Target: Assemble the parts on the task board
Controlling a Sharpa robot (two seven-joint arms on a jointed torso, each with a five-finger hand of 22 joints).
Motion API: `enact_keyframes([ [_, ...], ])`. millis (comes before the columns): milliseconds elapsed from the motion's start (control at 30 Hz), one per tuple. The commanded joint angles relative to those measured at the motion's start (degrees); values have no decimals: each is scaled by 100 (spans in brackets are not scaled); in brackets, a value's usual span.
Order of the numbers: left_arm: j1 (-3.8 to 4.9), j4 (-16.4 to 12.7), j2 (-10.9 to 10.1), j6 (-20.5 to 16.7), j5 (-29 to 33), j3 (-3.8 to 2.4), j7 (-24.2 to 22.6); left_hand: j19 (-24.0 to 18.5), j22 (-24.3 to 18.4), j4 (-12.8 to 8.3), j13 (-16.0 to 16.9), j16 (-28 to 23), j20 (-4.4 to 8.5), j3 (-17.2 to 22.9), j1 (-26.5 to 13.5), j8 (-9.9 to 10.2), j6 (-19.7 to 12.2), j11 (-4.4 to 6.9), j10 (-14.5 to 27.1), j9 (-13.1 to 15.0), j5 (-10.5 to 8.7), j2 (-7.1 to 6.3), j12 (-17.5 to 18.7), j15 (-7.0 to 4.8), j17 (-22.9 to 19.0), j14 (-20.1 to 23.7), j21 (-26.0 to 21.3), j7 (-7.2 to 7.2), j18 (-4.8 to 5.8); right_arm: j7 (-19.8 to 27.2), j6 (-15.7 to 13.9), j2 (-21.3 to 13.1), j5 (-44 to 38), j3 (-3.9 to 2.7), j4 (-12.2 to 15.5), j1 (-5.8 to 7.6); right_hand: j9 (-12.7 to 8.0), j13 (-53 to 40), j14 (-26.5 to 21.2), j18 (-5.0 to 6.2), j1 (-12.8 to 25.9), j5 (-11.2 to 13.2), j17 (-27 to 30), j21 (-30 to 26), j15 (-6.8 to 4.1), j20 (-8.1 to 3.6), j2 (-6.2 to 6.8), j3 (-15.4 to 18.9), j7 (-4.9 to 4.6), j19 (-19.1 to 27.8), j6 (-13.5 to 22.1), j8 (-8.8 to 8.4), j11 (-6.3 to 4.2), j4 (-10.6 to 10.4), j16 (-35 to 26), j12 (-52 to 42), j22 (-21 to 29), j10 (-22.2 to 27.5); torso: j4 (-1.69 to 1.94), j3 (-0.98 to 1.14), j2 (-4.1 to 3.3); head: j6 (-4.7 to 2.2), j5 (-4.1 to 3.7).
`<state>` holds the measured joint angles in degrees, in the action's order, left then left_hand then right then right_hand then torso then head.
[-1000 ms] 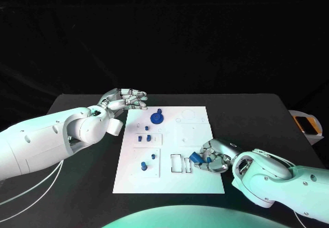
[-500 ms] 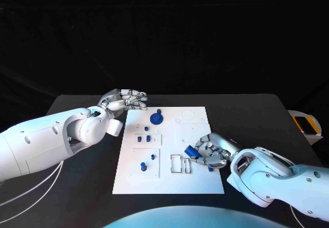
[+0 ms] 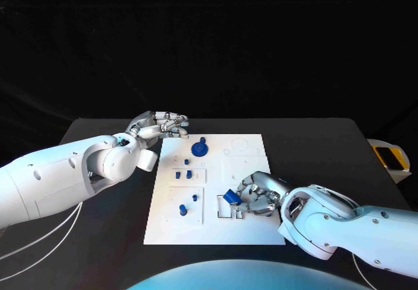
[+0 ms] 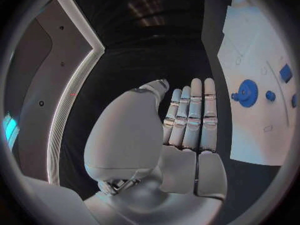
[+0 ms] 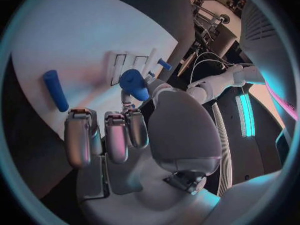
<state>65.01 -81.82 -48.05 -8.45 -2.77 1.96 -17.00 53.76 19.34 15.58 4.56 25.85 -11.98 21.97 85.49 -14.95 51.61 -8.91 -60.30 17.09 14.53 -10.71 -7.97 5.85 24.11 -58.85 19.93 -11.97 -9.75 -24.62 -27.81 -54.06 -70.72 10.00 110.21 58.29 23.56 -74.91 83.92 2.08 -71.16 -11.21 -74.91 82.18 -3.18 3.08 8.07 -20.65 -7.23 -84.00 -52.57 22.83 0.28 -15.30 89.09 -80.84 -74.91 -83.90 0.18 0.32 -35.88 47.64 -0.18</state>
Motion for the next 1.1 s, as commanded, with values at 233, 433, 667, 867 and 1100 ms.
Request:
enact_keyframes([
  [233, 1, -20, 14, 66, 31, -4, -79, -37, -7, 13, 3, 23, -10, -8, -22, 38, -30, -9, 51, -7, 16, 21, -34, -4, 10, 36, -35, -14, -47, -145, 561, 180, 240, -1, -119, -9, 1388, -670, 551, -40, 554, -319, -1222, -43, -38, -43, 77, 94, 290, -322, -357, 116, -23, -129, 3, 78, -1285, -43, 2, 2, -2, 21, 29],
  [433, 1, -23, 11, 77, 31, -4, -67, -37, -7, 13, 3, 23, -10, -8, -22, 38, -30, -9, 51, -7, 16, 21, -34, -4, 10, 36, -35, -14, -47, -256, 614, 271, 190, -1, -217, -11, 1420, -627, 551, -40, 697, -260, -1223, -42, -46, -50, 82, 198, 300, -323, -371, 132, -33, -132, 2, 139, -1286, -19, -2, 3, -3, 22, 51],
  [667, 2, -27, 0, 80, 31, -4, -55, -39, -8, 16, 3, 24, -12, -8, -24, 42, -38, -9, 58, -9, 18, 22, -36, -4, 14, 40, -39, -14, -47, -319, 695, 315, 172, -1, -256, -16, 1440, -605, 551, -41, 790, -251, -1223, -41, -51, -54, 91, 274, 307, -324, -380, 143, -39, -135, 2, 170, -1286, -10, -8, 3, -2, 45, 59],
  [867, 2, -30, 0, 85, 31, -4, -51, -39, -8, 16, 3, 24, -12, -8, -24, 42, -38, -9, 58, -9, 18, 22, -36, -4, 14, 40, -39, -14, -47, -402, 652, 360, 93, -1, -305, -19, 1491, -593, 553, -43, 1061, -253, -1229, -30, -67, -69, 70, 525, 329, -329, -384, 162, -57, -142, 4, 197, -1290, -13, 0, 3, -1, 37, 51],
  [1100, 2, -33, -11, 81, 31, -4, -47, -40, -9, 17, 3, 25, -13, -9, -26, 45, -43, -10, 66, -10, 19, 20, -37, -3, 17, 44, -43, -14, -47, -373, 603, 402, -64, -1, -317, -20, 1586, -549, 546, -32, 1688, 90, -1197, -89, -78, -79, 95, 1168, 344, -312, -365, 199, -69, -152, -9, 280, -1275, 13, 3, 4, -5, 32, 59],
])
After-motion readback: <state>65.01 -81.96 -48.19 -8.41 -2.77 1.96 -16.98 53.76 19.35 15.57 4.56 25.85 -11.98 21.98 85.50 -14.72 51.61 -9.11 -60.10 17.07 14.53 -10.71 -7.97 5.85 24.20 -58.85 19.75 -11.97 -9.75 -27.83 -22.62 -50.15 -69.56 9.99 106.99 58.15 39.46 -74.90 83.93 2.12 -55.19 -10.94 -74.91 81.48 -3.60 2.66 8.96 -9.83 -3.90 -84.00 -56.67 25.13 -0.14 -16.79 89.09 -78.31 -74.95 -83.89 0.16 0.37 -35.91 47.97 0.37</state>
